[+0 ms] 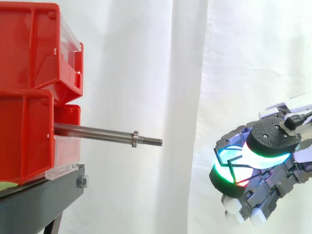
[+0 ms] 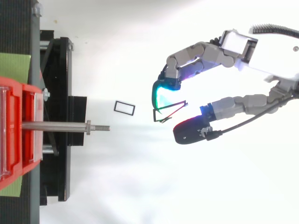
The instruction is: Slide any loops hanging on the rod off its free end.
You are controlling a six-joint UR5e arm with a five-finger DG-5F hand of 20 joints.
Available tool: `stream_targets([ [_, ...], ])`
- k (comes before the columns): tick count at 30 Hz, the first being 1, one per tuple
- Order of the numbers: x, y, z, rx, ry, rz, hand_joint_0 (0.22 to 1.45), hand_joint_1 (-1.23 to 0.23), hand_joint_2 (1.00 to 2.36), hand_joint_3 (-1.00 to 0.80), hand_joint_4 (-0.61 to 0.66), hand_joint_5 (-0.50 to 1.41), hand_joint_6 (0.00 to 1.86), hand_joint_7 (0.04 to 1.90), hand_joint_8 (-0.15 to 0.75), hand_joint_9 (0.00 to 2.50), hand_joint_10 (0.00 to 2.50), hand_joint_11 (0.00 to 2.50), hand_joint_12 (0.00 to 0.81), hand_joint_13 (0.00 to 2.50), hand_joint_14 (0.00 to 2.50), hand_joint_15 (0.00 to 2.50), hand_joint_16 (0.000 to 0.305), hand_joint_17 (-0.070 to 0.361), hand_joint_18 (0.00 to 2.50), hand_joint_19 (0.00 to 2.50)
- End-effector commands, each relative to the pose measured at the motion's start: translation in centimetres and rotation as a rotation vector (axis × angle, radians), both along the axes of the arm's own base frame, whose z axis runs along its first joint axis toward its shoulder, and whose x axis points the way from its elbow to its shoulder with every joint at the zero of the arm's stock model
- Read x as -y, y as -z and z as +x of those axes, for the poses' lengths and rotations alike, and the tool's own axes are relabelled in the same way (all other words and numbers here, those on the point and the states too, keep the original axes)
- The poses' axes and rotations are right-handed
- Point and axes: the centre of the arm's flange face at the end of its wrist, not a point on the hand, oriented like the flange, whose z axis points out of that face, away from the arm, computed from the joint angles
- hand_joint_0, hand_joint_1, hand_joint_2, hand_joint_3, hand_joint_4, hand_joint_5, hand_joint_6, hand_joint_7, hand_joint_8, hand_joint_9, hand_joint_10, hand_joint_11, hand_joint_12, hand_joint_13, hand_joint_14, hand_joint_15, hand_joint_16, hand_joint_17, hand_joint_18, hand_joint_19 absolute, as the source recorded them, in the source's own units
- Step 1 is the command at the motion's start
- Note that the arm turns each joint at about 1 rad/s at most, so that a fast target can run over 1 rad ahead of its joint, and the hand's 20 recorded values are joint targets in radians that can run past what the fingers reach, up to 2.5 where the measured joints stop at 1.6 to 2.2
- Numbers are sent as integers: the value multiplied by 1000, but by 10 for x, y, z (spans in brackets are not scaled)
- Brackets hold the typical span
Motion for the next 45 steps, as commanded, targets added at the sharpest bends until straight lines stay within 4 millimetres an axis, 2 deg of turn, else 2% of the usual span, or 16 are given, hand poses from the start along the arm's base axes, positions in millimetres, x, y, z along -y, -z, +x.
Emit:
stream_targets([
  [1,0,0,0,-1,1,0,613,-790,1006,-422,128,-191,798,998,243,717,15,403,260,708,4,110,35,79,687,361],
  [12,-1,0,0,-1,1,0,589,-701,1004,-458,139,-177,784,1034,251,729,13,399,263,713,4,109,36,80,694,358],
  [21,1,1,-1,-5,4,12,574,-702,1001,-498,150,-170,767,1050,251,735,14,406,267,715,4,114,36,82,697,356],
  [26,1,-7,-3,-1,5,12,578,-663,1000,-500,149,-166,760,1056,254,743,15,393,266,716,4,109,36,81,696,367],
  [33,1,-6,-4,-7,5,11,583,-586,1002,-476,146,-154,752,1079,256,755,14,401,266,724,4,117,36,81,696,366],
  [45,1,-6,-3,-4,5,12,581,-603,1013,-378,131,-158,771,1092,259,760,14,404,266,718,4,115,36,81,696,366],
])
